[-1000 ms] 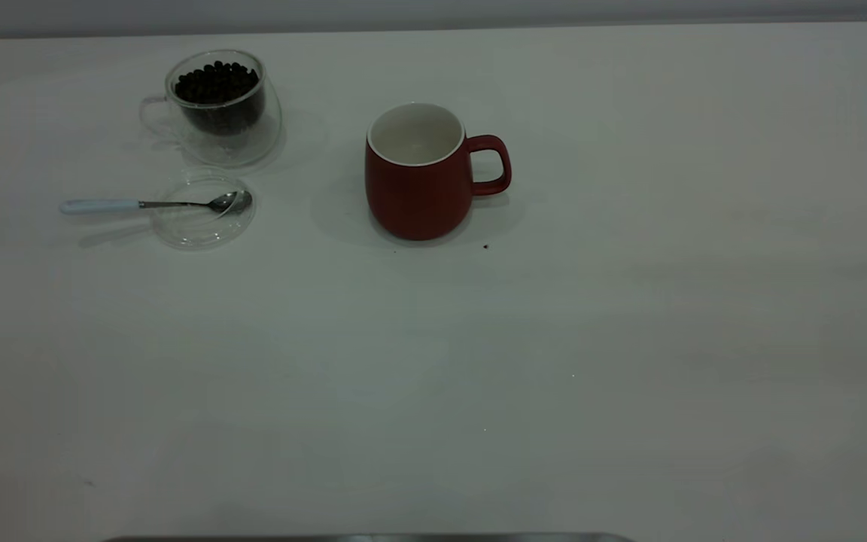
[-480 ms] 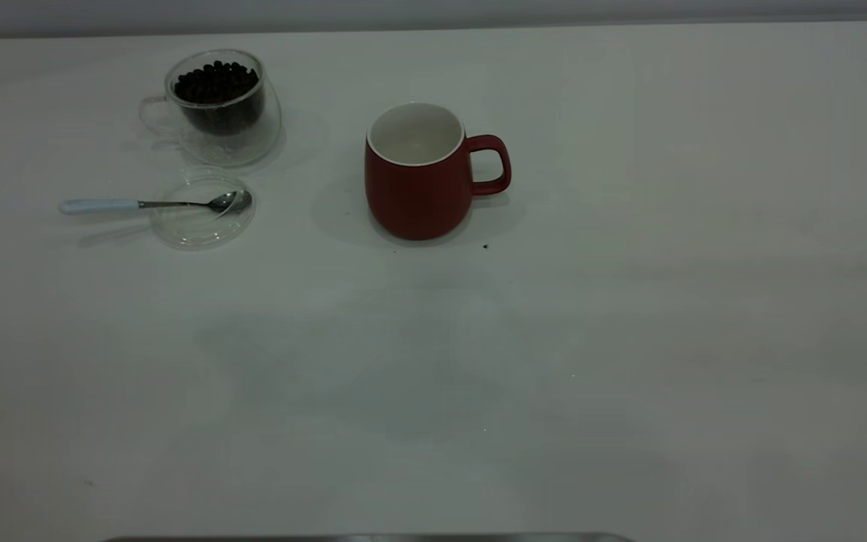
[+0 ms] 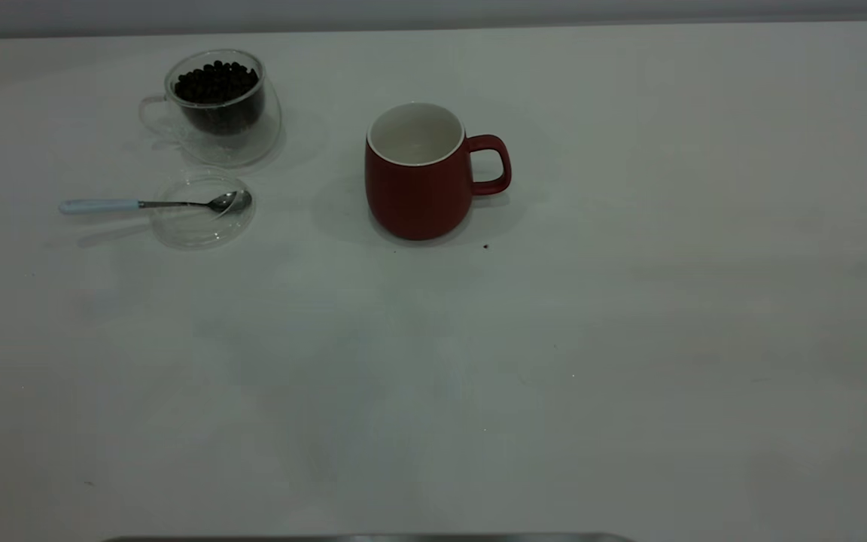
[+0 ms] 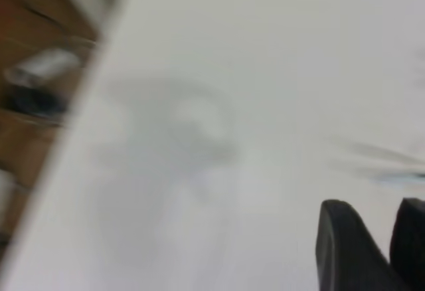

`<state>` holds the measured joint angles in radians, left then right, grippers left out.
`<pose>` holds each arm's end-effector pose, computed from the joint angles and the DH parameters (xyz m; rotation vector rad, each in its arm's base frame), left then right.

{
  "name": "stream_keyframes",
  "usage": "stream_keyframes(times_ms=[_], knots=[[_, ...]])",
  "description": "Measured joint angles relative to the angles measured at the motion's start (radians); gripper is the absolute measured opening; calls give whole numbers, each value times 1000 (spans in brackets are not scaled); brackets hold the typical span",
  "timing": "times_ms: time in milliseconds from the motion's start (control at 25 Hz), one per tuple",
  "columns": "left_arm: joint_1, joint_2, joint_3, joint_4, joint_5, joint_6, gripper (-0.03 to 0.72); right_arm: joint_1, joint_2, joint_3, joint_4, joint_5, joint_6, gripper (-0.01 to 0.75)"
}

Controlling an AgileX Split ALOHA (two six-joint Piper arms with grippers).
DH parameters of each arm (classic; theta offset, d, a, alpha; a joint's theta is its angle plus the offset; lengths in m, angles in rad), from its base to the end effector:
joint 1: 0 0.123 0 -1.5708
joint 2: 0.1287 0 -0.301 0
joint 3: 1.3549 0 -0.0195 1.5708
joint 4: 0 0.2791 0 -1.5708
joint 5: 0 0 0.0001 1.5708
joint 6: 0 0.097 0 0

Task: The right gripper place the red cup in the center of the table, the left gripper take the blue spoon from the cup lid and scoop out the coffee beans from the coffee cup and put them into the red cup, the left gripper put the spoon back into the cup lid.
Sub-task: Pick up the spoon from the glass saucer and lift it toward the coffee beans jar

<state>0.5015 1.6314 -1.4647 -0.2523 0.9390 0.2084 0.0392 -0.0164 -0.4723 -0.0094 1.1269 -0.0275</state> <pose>0.3491 0.1691 0.3357 -0.4863 2.4962 -0.0442 0.0070 -0.0006 0.2742 -0.0700 2.1206 -0.0045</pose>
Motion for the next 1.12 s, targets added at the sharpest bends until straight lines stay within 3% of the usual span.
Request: stream_keyframes(times_ms=[160,280,440,800,960,1120], knots=[[96,125,-1,-312,65,252,221,0,0,0,0,0,0,531],[121,243,-2,-441,116,418,221,0,0,0,0,0,0,531],[132,386,-3,-485,137,526,221,0,0,0,0,0,0,531],[134,670,-10,-540,48,598,255,0,0,0,0,0,0,531],[134,757,-10,-607,55,683,342,0,0,0,0,0,0,531],[131,813,-12,-652,60,798,496,0,0,0,0,0,0,531]])
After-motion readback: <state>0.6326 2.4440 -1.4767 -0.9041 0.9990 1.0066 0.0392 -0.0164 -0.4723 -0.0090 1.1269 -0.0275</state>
